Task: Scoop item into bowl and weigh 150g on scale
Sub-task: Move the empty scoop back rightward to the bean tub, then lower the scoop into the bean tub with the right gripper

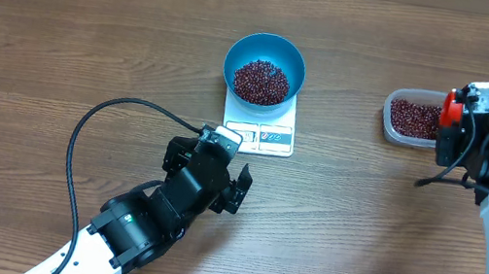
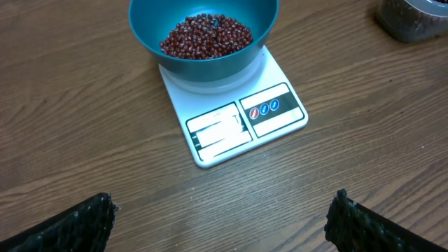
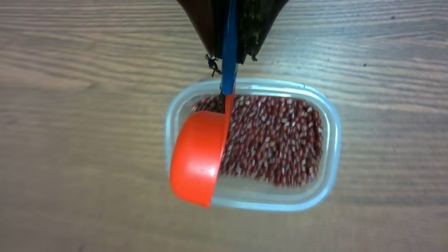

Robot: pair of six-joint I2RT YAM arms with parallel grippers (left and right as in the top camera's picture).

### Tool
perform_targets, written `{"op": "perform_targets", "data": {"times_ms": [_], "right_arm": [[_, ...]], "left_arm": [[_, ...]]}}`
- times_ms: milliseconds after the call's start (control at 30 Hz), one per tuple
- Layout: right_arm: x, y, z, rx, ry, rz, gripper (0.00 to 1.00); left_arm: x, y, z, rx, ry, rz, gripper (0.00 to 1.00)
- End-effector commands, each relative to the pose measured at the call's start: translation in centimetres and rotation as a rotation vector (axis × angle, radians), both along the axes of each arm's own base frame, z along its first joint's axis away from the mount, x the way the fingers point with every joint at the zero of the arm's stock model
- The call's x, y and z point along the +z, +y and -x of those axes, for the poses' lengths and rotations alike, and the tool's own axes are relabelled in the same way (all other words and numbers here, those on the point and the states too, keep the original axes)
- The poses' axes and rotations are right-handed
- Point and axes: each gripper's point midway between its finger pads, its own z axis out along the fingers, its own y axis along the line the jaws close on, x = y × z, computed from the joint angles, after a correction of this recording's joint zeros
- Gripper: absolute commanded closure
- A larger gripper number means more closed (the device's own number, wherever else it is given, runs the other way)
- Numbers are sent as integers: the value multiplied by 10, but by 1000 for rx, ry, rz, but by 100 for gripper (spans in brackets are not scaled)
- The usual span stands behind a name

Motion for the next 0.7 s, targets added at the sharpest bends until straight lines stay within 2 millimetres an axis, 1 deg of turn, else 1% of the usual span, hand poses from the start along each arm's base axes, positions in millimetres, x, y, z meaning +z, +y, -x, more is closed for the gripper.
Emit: {"op": "perform_targets", "data": {"times_ms": [0, 200, 400, 533, 667], "right_arm": [[-18, 2, -2, -17, 48, -42, 97], [-50, 5, -2, -10, 145, -75, 96], [-72, 5, -2, -11, 205, -88, 96], [-74, 8, -4, 1, 204, -107, 96], [-72, 21, -7, 44, 185, -172, 96]], "left_arm": [[-1, -1, 2, 1, 5, 10, 0], [-1, -1, 2, 1, 5, 11, 0], [-1, -1, 2, 1, 5, 11, 1], [-1, -1, 2, 1, 5, 10, 0], [-1, -1, 2, 1, 5, 10, 1]]}}
